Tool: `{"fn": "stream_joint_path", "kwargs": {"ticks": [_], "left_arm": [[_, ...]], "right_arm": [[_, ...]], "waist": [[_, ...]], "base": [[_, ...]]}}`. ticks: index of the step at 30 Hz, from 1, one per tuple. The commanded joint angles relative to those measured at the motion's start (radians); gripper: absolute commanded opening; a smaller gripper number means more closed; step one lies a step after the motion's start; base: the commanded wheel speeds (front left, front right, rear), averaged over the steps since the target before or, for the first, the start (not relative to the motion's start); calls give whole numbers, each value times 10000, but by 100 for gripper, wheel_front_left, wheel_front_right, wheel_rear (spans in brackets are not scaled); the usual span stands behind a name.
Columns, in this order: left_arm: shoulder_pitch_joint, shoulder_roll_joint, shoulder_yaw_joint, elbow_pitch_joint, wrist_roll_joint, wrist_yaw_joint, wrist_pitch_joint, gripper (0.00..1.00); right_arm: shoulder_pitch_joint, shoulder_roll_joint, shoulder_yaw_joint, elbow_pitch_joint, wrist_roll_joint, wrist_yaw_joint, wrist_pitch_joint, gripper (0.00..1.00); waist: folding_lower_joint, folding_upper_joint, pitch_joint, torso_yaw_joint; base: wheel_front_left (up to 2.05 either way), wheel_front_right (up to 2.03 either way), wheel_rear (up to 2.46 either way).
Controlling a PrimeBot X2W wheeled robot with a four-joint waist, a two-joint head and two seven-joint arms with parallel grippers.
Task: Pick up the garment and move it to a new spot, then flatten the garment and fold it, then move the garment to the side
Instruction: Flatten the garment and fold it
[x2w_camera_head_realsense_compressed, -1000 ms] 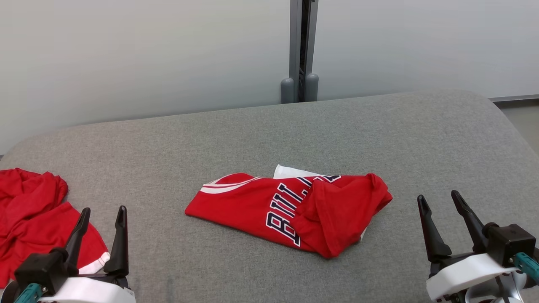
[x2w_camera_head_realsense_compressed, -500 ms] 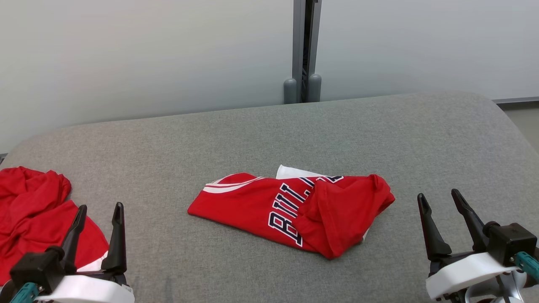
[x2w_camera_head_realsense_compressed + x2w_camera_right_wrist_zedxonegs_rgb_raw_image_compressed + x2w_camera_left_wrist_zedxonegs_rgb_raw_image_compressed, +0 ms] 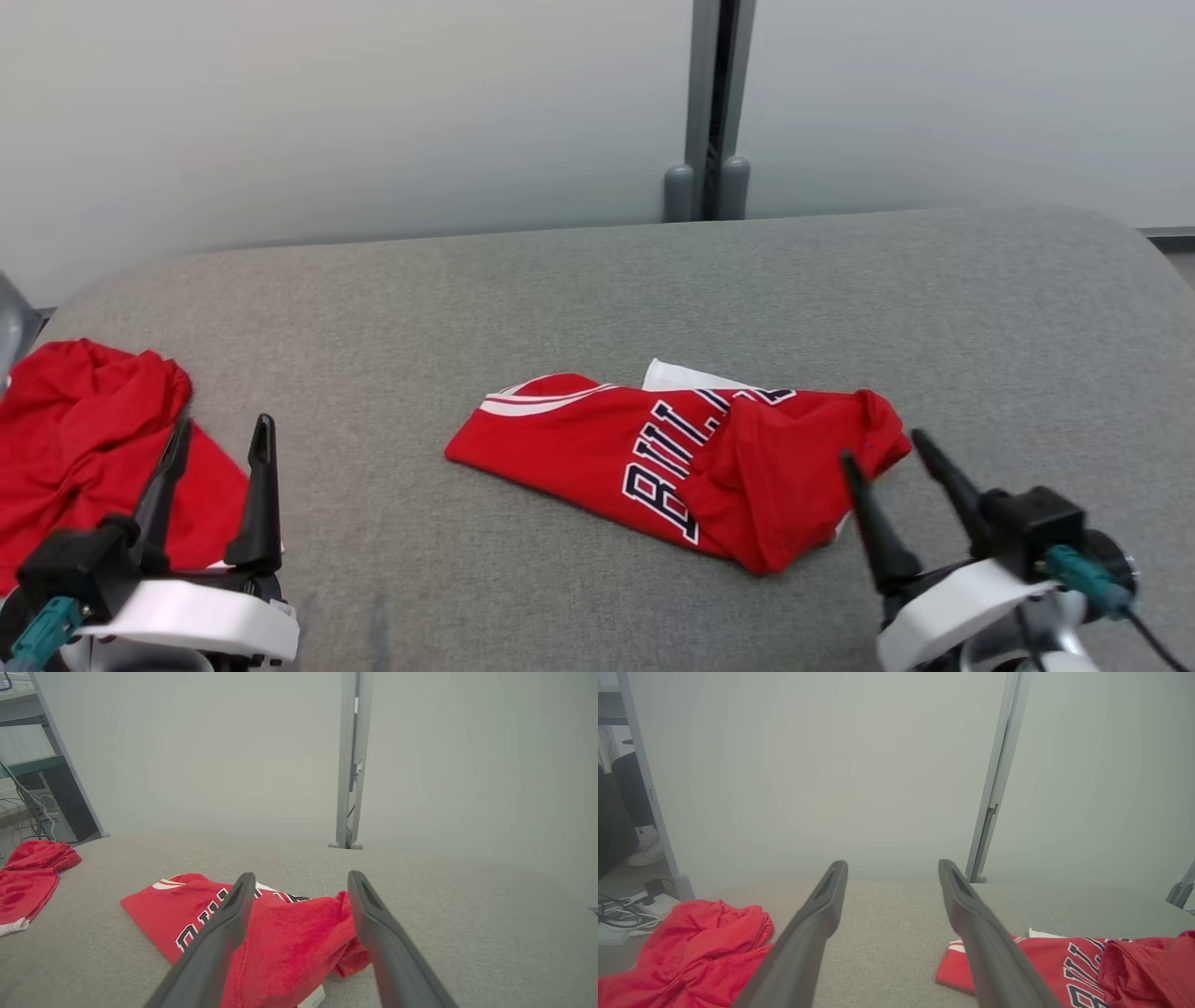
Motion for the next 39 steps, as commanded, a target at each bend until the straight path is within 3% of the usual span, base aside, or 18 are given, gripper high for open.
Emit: {"fn": "stream_joint_path", "kwargs": {"ticks": [1, 9, 17, 18, 19, 20, 21, 30, 34, 39], "left_arm": [[-207, 41, 7, 36, 19, -82, -46, 100], [-1119, -105, -324, 328, 171, -465, -162, 100], [-1864, -427, -448, 870, 222, -787, -417, 100], [-1918, -452, -433, 941, 232, -827, -445, 100], [-1971, -488, -426, 1009, 242, -853, -469, 100], [-2014, -517, -420, 1065, 253, -876, -488, 100], [-2055, -542, -408, 1130, 258, -919, -497, 100], [-2228, -511, -105, 1403, 299, -1029, -593, 100], [-2304, -512, -18, 1396, 317, -1008, -611, 100], [-2423, -467, 13, 1372, 376, -1096, -620, 100]], "right_arm": [[-144, -77, 184, 102, -11, 0, 108, 100], [-979, -381, 1373, 1345, -259, -1, 612, 100], [-1865, -411, 1141, 2729, -1559, -3, 1122, 100], [-1887, -381, 1067, 2849, -1634, -3, 1189, 75], [-1927, -342, 995, 2878, -1695, -3, 1185, 42], [-1949, -302, 892, 2888, -1696, -3, 1150, 25], [-1950, -265, 806, 2871, -1687, -1, 1115, 1], [-2056, -86, -192, 1734, -982, -3, 765, 0], [-2187, -25, -1398, 1061, -599, -3, 564, 0], [-2335, 1, -3154, 1058, -353, -1, 447, 0]], "waist": [[0, 0, 86, 171], [0, 0, 879, 1016], [0, 0, 1654, 1337], [0, 0, 1703, 1337], [0, 0, 1744, 1333], [0, 0, 1779, 1325], [0, 0, 1811, 1302], [0, 0, 1943, 691], [0, 0, 2003, 446], [0, 0, 2131, 265]], "base": [[0, 0, 0], [0, 0, 0], [0, 0, 0], [0, 0, 0], [0, 0, 0], [0, 0, 0], [0, 0, 0], [0, 0, 0], [0, 0, 0], [0, 0, 0]]}}
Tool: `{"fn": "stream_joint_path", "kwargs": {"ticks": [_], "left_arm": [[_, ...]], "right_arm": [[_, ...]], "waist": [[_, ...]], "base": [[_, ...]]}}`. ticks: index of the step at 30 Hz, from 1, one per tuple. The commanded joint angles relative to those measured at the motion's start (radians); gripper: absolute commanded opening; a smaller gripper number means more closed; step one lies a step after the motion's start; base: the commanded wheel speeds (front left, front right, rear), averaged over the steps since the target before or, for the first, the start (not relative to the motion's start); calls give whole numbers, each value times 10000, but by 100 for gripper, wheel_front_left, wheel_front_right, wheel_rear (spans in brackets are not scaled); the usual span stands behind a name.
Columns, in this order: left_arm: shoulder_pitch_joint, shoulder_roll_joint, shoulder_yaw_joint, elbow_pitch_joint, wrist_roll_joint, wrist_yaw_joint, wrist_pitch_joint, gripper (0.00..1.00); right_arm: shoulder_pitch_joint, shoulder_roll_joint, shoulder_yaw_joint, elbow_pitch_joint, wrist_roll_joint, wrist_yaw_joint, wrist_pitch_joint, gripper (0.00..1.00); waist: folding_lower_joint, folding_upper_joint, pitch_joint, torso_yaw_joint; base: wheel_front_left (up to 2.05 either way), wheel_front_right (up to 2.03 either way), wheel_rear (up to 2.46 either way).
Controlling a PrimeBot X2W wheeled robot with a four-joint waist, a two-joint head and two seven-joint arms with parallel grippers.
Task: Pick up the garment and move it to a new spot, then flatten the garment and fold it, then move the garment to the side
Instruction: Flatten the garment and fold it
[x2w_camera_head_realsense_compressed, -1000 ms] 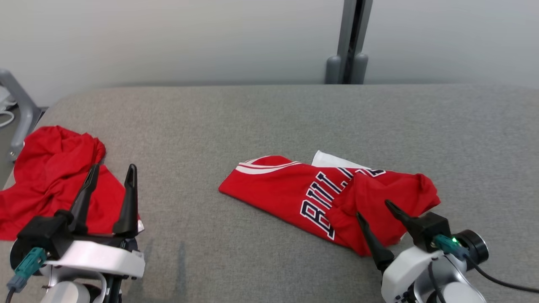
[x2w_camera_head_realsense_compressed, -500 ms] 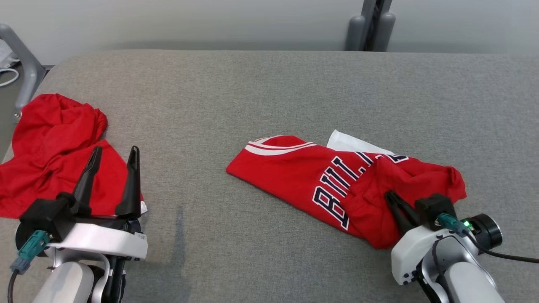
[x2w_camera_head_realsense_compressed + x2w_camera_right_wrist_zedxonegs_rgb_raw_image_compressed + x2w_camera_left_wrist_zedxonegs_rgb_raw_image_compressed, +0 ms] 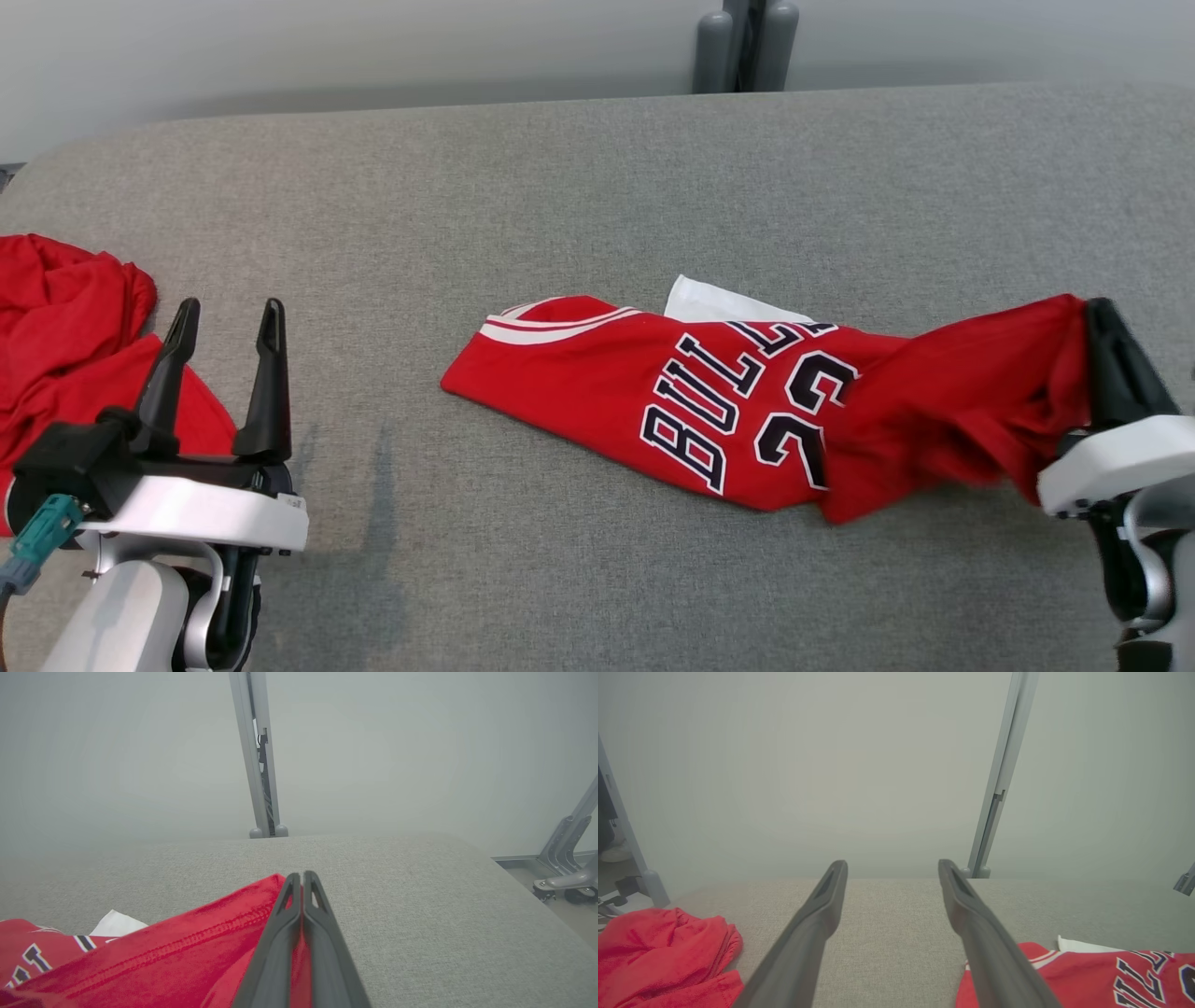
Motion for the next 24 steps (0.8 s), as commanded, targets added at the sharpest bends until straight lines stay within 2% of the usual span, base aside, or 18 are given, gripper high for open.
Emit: {"fn": "stream_joint_path", "kwargs": {"ticks": [1, 6, 13, 14, 15, 20, 24], "left_arm": [[-166, 73, 59, 8, 64, -57, -36, 100], [-292, 61, 66, -3, 90, -45, -42, 100], [-388, 87, 73, 0, 107, -73, -48, 100], [-428, 98, 74, 19, 91, -83, -49, 100], [-456, 112, 80, 40, 76, -75, -49, 100], [-460, 88, 70, 120, 69, -90, -54, 100], [-333, 20, 113, 184, 27, -73, -61, 100]], "right_arm": [[-160, -11, -326, 130, 98, -3, -113, 0], [-450, -192, -1045, 1081, 336, -3, -419, 0], [-1375, -759, -1701, 3492, 446, -5, -1753, 0], [-1499, -778, -1683, 3793, 465, -5, -1903, 28], [-1586, -803, -1642, 4077, 445, -5, -1994, 100], [-1744, -911, -1451, 4952, 514, -3, -2420, 100], [-1313, -958, -1489, 5075, 577, -3, -2645, 100]], "waist": [[0, -1, 71, -60], [0, -1, 213, -139], [0, -1, 438, -283], [0, -1, 457, -298], [0, -1, 469, -311], [0, -1, 435, -367], [0, -1, 278, -374]], "base": [[0, 0, 0], [0, 0, 0], [0, 0, 0], [0, 0, 0], [0, 0, 0], [0, 0, 0], [0, 0, 0]]}}
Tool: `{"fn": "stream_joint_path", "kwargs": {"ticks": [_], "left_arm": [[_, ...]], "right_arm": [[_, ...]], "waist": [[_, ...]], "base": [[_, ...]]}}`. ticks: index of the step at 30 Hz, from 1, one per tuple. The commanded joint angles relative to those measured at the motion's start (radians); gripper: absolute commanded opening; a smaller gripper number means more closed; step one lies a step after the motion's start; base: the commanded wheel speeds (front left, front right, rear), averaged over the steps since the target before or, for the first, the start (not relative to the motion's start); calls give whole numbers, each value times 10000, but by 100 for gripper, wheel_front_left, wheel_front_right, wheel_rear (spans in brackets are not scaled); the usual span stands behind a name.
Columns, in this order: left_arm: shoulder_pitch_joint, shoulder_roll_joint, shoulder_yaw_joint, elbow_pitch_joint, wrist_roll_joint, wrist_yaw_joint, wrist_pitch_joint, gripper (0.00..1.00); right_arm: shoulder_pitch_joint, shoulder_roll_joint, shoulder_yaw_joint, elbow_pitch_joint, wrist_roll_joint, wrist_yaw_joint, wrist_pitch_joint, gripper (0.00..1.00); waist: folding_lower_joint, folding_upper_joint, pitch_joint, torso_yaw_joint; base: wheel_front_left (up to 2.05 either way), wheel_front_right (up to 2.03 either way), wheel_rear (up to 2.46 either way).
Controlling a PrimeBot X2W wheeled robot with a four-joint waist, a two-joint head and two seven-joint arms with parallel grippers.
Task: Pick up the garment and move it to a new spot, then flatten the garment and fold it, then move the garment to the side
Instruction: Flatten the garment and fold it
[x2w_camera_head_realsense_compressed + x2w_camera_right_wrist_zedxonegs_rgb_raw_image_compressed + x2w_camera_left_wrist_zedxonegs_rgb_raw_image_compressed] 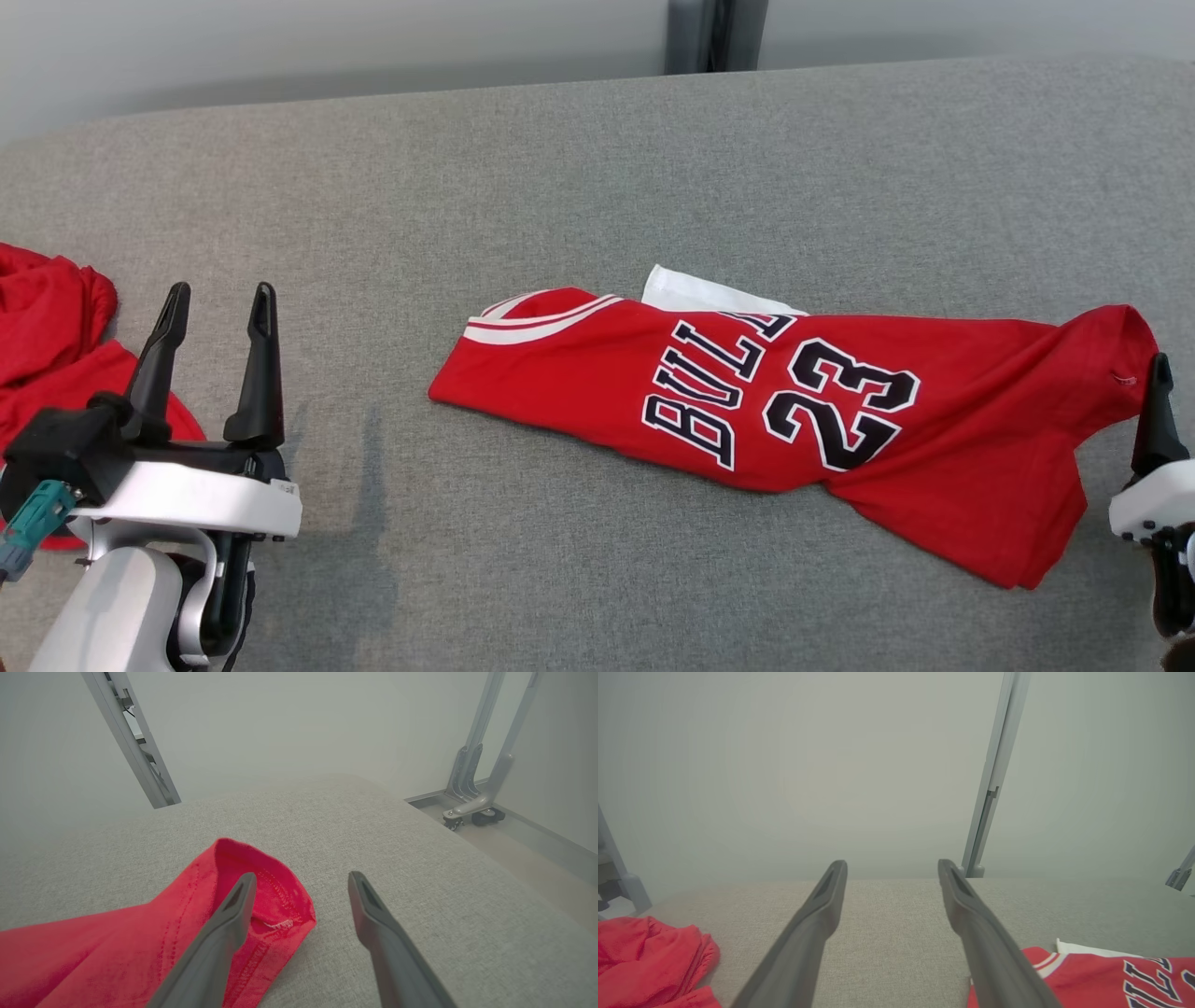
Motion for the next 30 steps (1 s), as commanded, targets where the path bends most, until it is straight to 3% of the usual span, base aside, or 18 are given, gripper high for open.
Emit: {"fn": "stream_joint_path", "kwargs": {"ticks": [1, 8, 19, 30], "left_arm": [[43, 4, 101, 44, -58, 20, -57, 100], [484, -14, 342, 75, -96, 118, -65, 100], [1241, -87, 289, 65, -125, 239, -20, 100], [1820, -147, 75, 6, -177, 360, 113, 100]], "right_arm": [[288, -93, -80, -88, 56, -3, -141, 100], [993, 19, 91, -1540, -59, -3, -274, 100], [2261, 691, 2238, -5153, -204, -3, 665, 100], [3896, 995, 3024, -6635, 49, -3, 1574, 100]], "waist": [[0, 0, -113, -20], [0, 0, -532, -224], [0, 0, -1444, -341], [0, 0, -1865, -218]], "base": [[0, 0, 0], [0, 0, 0], [0, 0, 0], [0, 0, 0]]}}
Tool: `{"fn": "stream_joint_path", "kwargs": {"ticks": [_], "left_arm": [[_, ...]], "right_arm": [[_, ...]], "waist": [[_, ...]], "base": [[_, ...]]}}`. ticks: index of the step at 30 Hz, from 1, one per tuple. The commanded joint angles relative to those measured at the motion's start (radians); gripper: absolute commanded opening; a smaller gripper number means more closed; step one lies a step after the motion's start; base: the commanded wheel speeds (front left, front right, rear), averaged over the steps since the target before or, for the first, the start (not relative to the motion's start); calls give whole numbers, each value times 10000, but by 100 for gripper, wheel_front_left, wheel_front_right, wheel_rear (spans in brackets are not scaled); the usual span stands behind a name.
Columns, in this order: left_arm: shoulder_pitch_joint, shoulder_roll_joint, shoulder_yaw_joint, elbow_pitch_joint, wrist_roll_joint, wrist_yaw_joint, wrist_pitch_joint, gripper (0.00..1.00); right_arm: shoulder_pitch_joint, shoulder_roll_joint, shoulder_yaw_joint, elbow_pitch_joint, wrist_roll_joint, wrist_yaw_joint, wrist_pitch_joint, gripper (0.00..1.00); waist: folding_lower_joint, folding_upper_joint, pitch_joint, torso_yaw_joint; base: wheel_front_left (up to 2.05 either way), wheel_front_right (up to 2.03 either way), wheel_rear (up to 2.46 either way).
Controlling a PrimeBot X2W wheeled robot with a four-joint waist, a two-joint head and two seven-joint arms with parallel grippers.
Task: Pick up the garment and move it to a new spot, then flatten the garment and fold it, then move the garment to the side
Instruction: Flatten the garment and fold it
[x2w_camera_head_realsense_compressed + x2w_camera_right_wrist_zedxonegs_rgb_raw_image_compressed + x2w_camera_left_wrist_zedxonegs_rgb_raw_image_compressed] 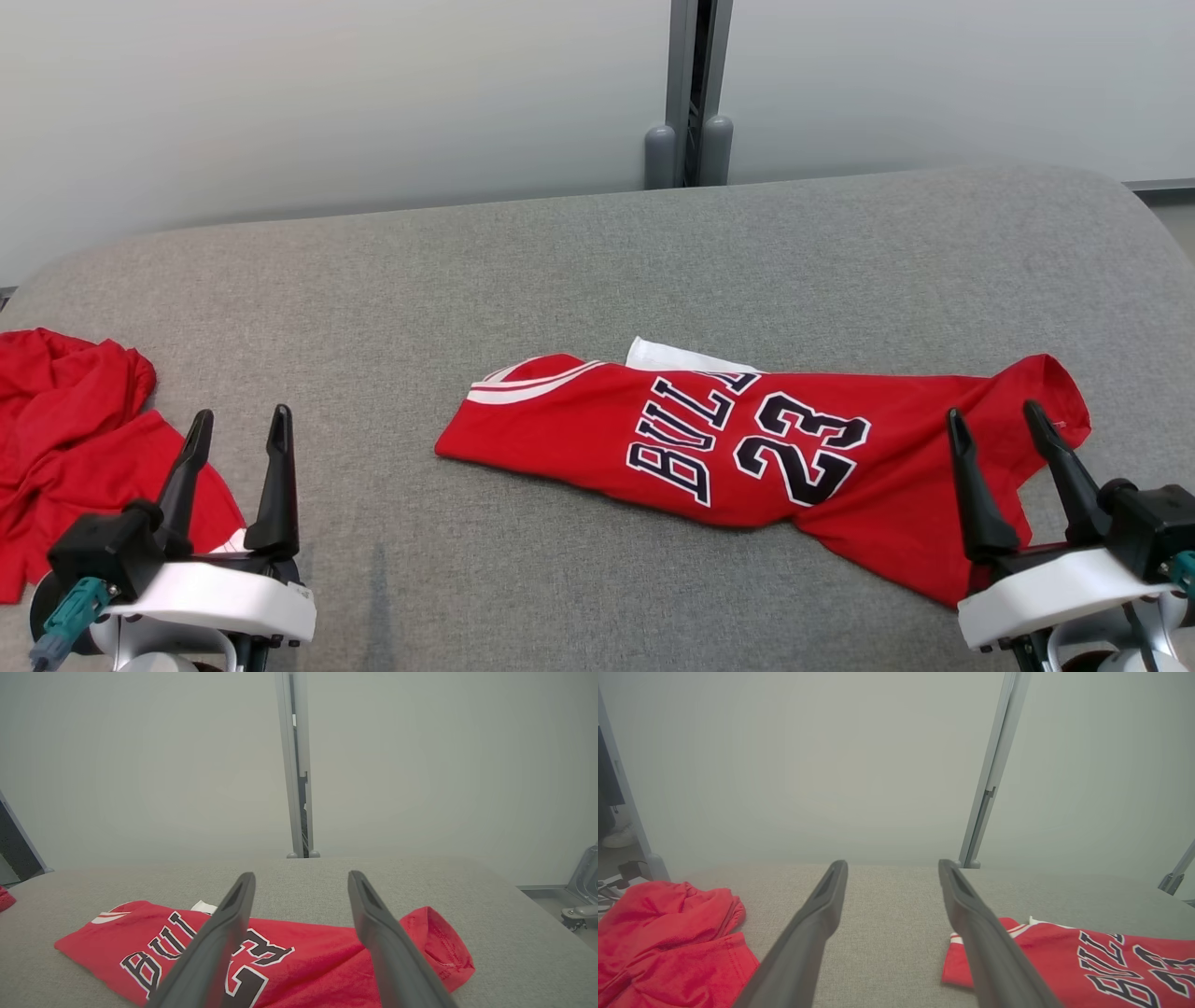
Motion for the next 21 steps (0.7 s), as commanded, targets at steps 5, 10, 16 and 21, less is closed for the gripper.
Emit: {"fn": "stream_joint_path", "kwargs": {"ticks": [5, 10, 16, 21], "left_arm": [[115, 33, -18, -116, -70, 98, 49, 100], [13, 90, -57, -194, -48, 84, 73, 100], [-842, 317, -527, -295, 307, -335, 416, 100], [-1787, 339, -1393, 534, 392, -1228, 1225, 100]], "right_arm": [[349, 35, 54, -409, 27, -3, 228, 100], [374, 49, 114, -581, 98, -3, 338, 100], [209, 60, 248, -669, 160, -3, 388, 100], [12, 59, 420, -604, 277, -3, 353, 100]], "waist": [[0, 0, -2, 33], [0, 0, 55, 74], [0, 0, 310, 72], [0, 0, 688, -201]], "base": [[0, 0, 0], [0, 0, 0], [0, 0, 0], [0, 0, 0]]}}
